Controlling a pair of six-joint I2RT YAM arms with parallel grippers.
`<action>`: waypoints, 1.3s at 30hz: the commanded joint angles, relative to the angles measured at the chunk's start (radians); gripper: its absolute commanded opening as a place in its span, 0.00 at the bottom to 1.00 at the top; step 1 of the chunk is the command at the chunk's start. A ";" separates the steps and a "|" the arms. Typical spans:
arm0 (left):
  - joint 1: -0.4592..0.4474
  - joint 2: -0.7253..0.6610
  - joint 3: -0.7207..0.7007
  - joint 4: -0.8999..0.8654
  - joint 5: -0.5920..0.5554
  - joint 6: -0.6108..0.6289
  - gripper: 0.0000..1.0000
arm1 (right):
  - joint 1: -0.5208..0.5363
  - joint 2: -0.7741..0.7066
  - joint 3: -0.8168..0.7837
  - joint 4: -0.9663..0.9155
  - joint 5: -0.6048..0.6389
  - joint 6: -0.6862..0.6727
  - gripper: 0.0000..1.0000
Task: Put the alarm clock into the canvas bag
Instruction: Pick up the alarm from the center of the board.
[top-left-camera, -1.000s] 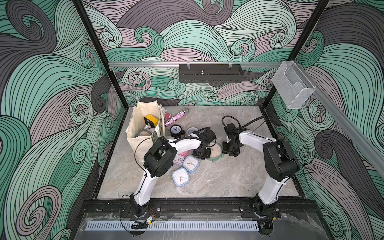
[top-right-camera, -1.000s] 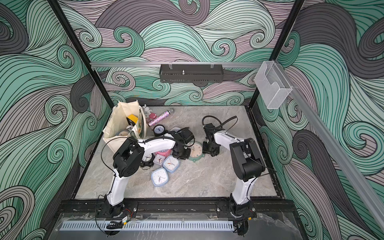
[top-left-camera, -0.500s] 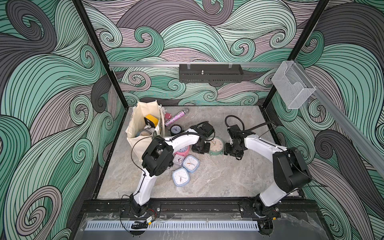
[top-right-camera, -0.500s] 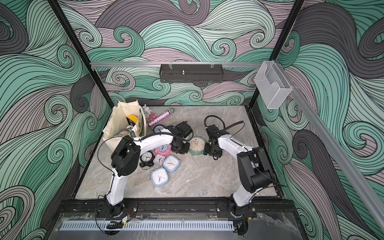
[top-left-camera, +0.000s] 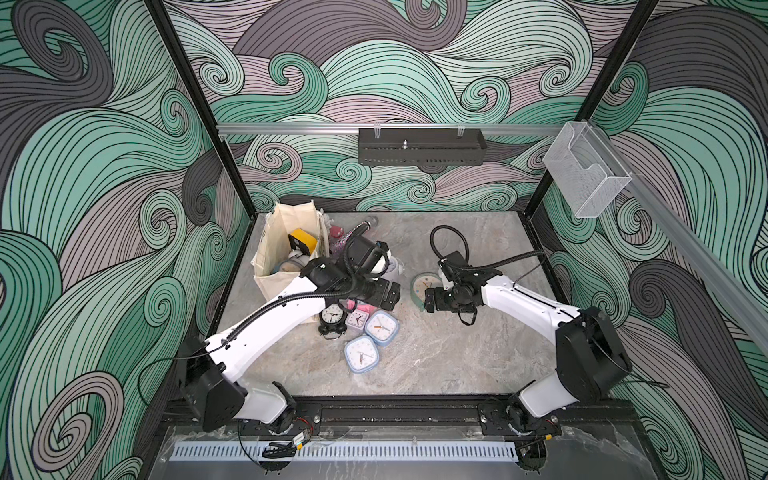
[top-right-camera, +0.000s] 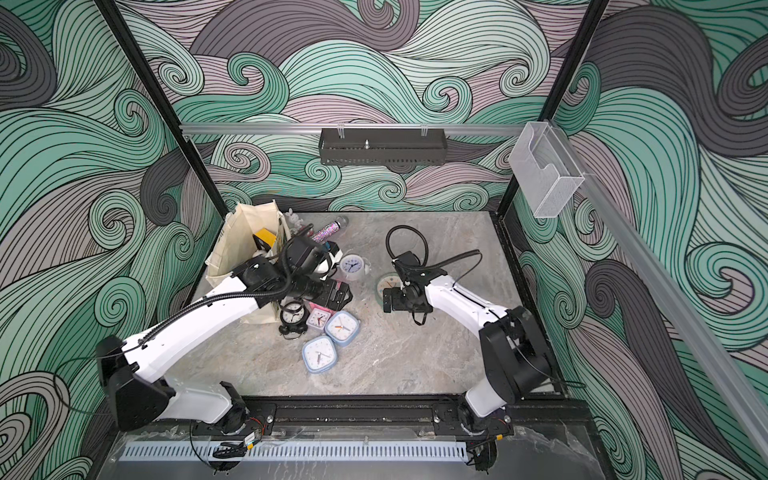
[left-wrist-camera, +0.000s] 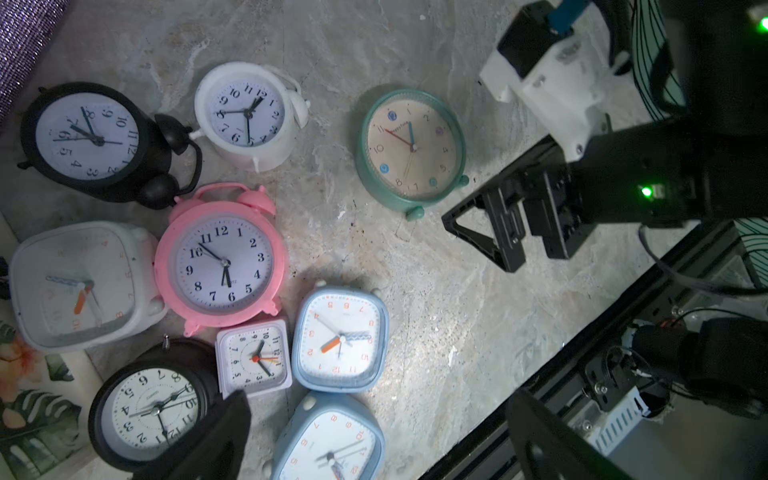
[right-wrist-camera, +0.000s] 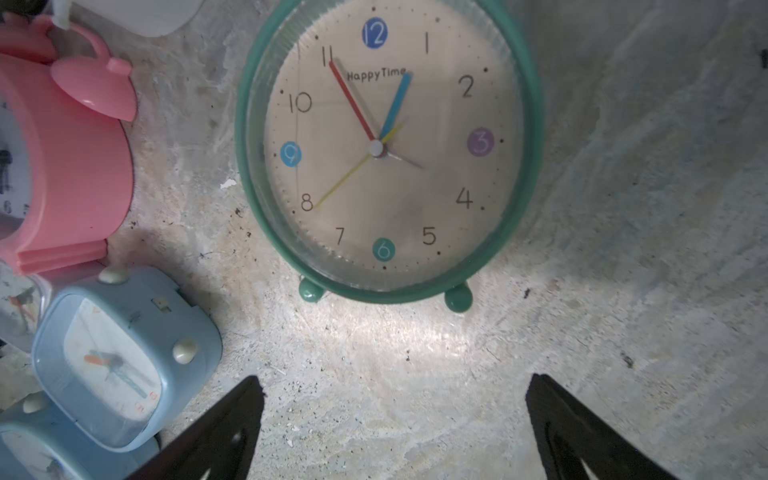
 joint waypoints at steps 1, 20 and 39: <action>0.016 -0.081 -0.076 0.074 0.029 0.013 0.99 | 0.013 0.050 0.036 0.013 0.042 -0.001 1.00; 0.078 -0.095 -0.084 0.039 0.040 0.000 0.99 | 0.041 0.221 0.151 -0.024 0.083 0.057 1.00; 0.193 -0.121 -0.097 0.050 0.142 -0.065 0.99 | 0.045 0.278 0.179 -0.033 0.120 0.076 0.85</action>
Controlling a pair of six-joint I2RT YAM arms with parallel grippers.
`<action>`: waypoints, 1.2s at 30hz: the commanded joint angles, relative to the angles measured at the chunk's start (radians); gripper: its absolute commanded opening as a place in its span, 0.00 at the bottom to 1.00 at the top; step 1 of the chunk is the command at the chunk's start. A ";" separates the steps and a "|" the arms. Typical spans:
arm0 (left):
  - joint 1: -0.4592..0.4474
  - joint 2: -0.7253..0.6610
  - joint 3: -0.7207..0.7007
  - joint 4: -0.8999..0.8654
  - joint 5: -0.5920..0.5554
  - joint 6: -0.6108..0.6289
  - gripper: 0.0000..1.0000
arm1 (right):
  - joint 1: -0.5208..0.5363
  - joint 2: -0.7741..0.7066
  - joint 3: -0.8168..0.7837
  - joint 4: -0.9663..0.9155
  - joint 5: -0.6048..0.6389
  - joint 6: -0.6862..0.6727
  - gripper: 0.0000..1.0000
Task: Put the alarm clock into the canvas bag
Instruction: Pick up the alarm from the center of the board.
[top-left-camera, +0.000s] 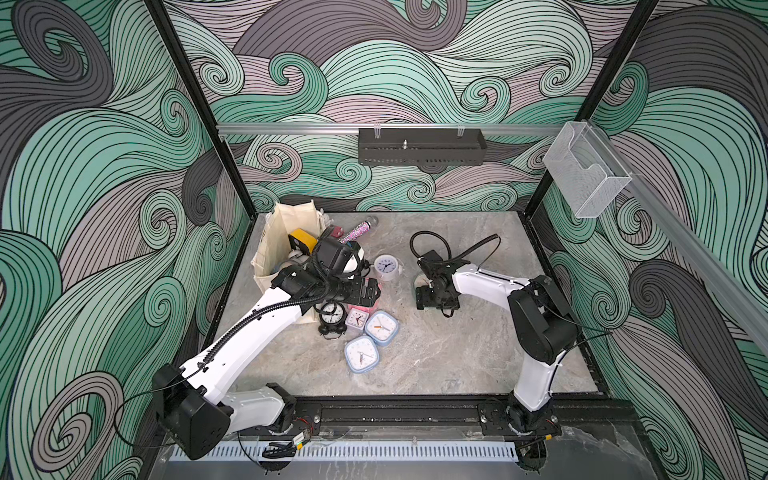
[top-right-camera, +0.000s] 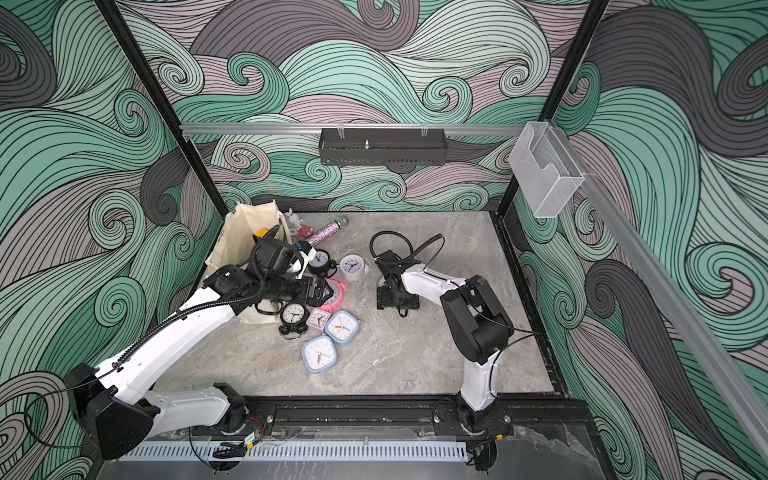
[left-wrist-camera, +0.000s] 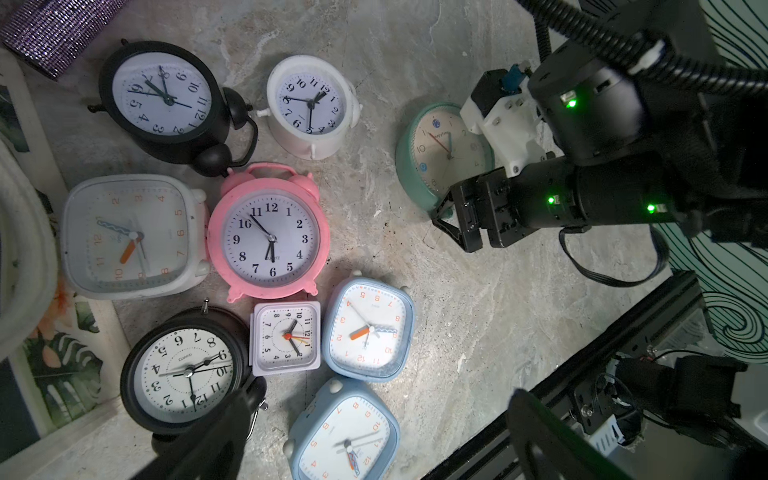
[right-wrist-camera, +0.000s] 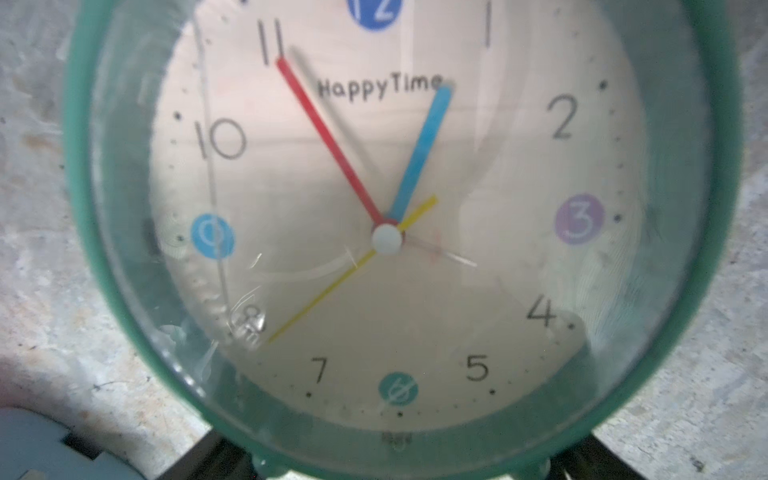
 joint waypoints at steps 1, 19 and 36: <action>0.029 -0.019 0.003 0.016 0.045 -0.039 0.99 | 0.006 0.010 0.023 -0.021 0.022 0.004 0.83; 0.080 0.046 0.072 0.143 0.377 -0.069 0.97 | 0.009 -0.280 -0.042 0.004 -0.019 -0.088 0.61; 0.044 0.338 0.294 0.238 0.553 -0.158 0.99 | 0.018 -0.526 -0.012 0.000 -0.259 -0.118 0.51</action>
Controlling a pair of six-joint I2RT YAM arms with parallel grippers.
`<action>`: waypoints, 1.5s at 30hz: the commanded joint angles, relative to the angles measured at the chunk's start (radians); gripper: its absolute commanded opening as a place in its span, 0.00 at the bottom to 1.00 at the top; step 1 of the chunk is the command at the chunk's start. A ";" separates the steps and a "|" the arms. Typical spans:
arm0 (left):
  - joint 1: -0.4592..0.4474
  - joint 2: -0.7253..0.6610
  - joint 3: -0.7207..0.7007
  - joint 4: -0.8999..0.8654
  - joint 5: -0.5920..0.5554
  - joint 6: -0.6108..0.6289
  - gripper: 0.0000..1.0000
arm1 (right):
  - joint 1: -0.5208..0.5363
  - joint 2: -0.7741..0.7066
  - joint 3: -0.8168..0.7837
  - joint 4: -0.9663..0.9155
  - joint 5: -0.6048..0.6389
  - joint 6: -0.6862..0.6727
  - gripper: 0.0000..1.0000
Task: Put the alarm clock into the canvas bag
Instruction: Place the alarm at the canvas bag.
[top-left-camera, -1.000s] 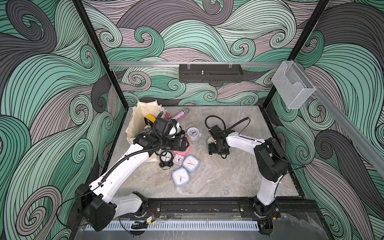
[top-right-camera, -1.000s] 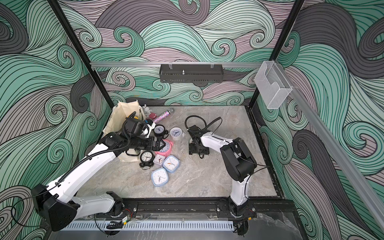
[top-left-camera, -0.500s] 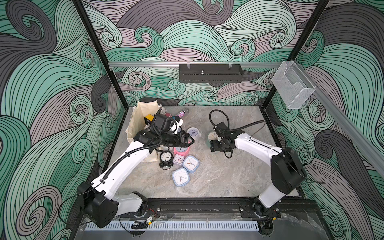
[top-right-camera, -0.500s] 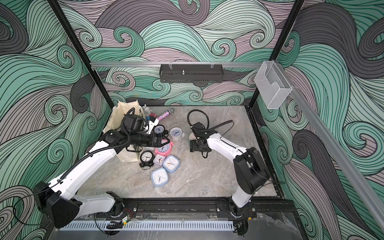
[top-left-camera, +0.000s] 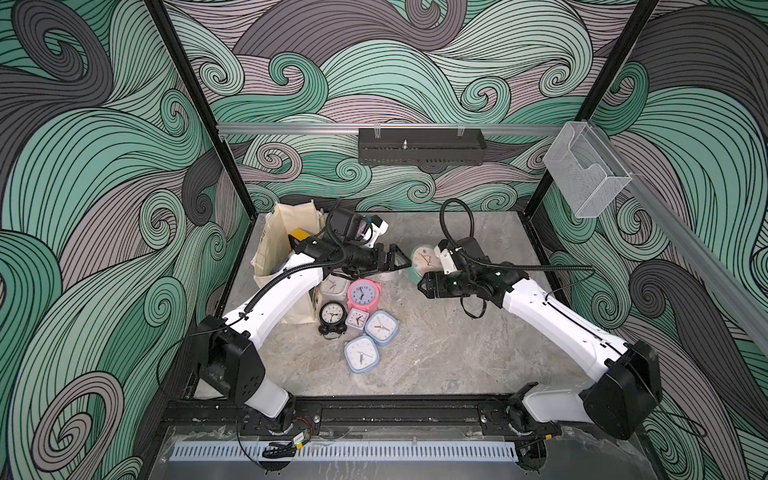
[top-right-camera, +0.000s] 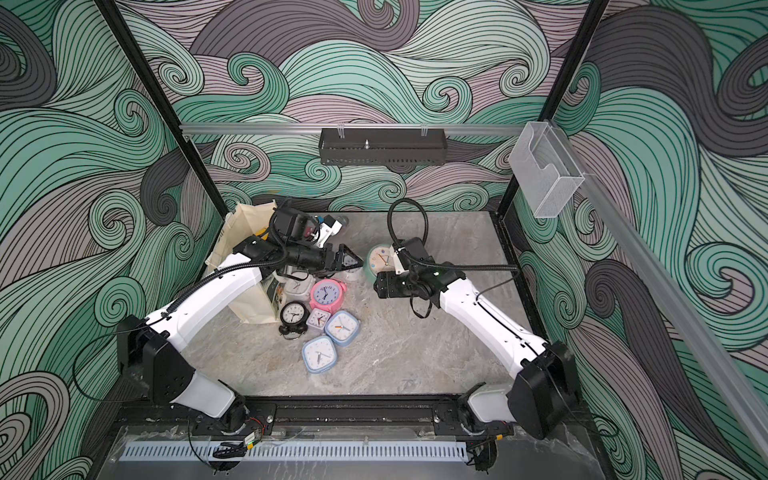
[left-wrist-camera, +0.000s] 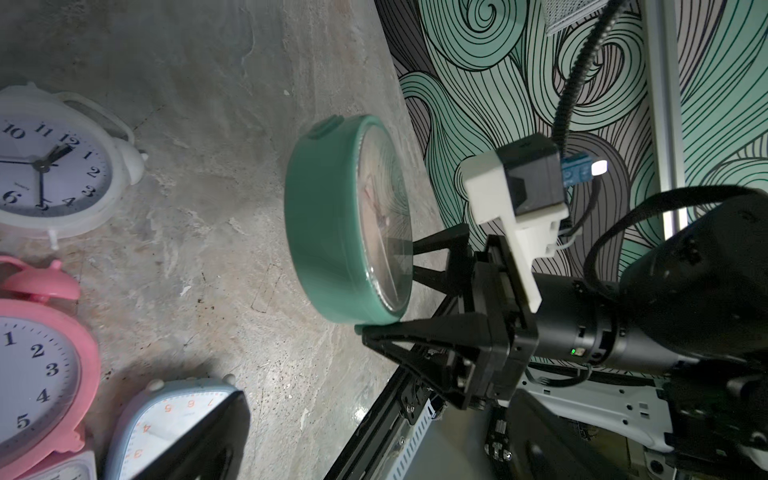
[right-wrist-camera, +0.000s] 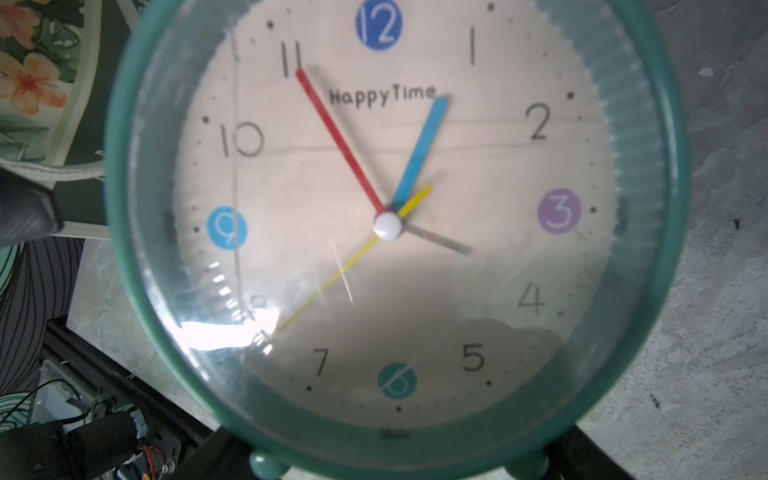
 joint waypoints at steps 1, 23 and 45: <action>-0.021 0.040 0.059 0.015 0.036 -0.018 0.98 | 0.006 -0.033 0.037 0.008 -0.064 -0.015 0.51; -0.048 0.184 0.138 -0.011 0.109 -0.136 0.49 | 0.007 -0.032 0.071 0.037 -0.117 -0.007 0.50; 0.084 -0.180 0.287 -0.319 -0.461 -0.035 0.34 | 0.007 -0.106 0.049 0.048 -0.162 -0.034 1.00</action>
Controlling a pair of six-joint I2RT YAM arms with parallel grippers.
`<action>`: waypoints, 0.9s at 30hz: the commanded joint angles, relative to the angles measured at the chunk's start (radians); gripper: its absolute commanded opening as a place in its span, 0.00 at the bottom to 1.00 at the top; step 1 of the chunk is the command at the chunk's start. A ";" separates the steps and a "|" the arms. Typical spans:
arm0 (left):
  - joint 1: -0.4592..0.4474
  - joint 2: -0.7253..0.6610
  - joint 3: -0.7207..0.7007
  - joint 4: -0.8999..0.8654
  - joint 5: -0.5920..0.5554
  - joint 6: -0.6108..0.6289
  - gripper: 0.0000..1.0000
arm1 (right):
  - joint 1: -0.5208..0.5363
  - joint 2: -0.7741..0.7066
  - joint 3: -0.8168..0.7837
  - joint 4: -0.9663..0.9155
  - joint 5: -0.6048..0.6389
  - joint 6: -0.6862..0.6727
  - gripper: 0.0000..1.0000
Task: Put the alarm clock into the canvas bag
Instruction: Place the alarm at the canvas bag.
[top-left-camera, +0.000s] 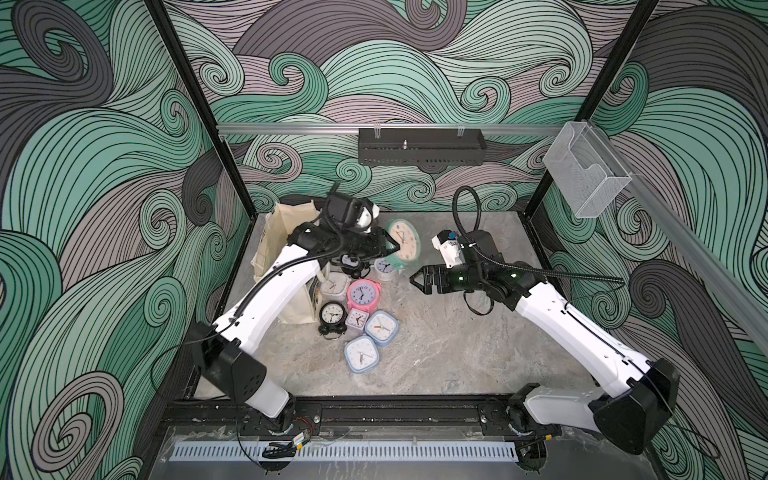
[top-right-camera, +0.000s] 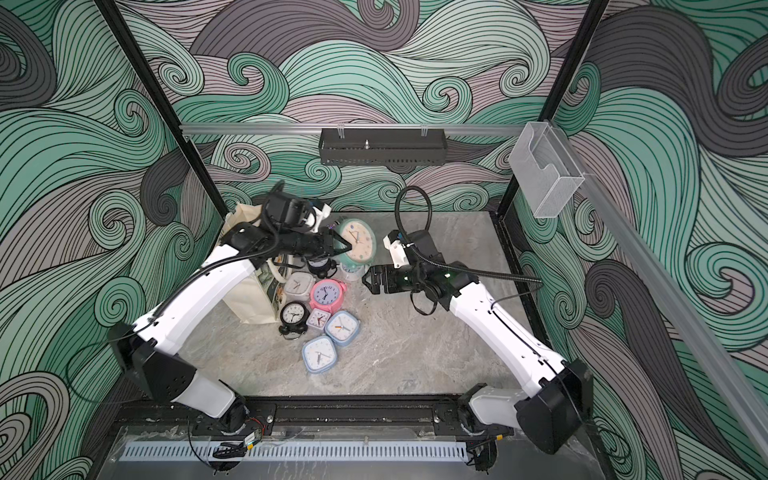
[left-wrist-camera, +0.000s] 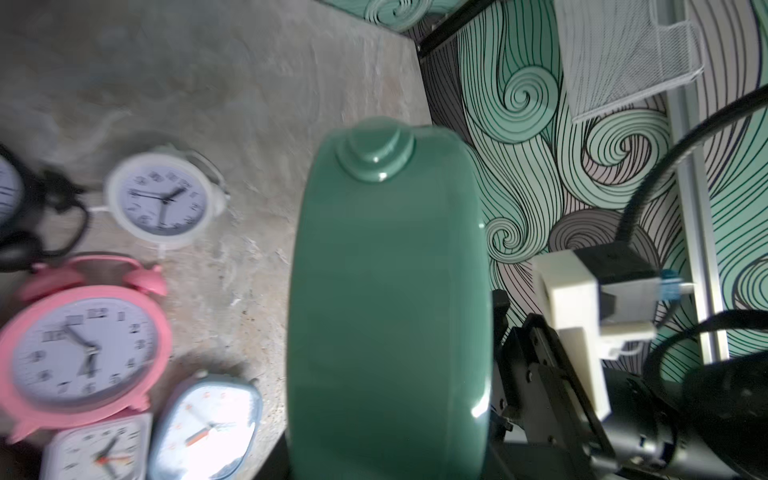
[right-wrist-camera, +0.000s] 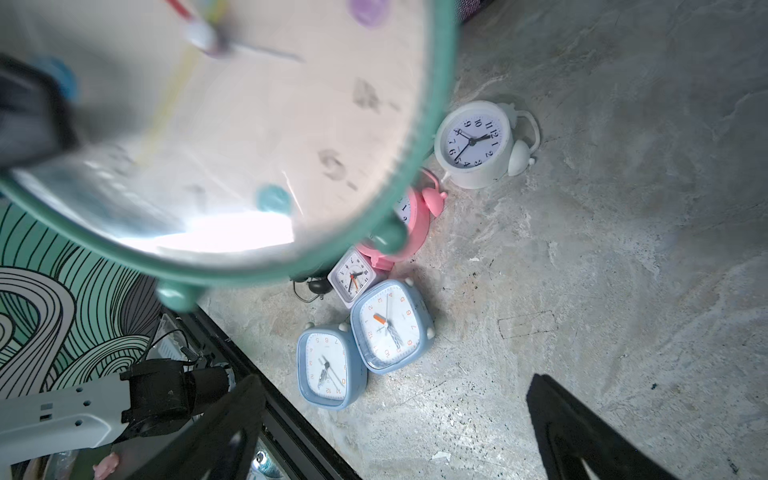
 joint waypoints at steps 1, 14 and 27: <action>0.094 -0.152 0.060 -0.137 -0.195 0.059 0.34 | 0.004 -0.024 -0.020 0.023 -0.025 -0.015 1.00; 0.592 -0.237 -0.046 -0.227 0.002 0.043 0.35 | 0.007 -0.013 -0.068 0.107 -0.142 0.017 1.00; 0.638 -0.145 -0.186 -0.169 -0.081 0.130 0.35 | 0.015 -0.015 -0.102 0.138 -0.167 0.026 1.00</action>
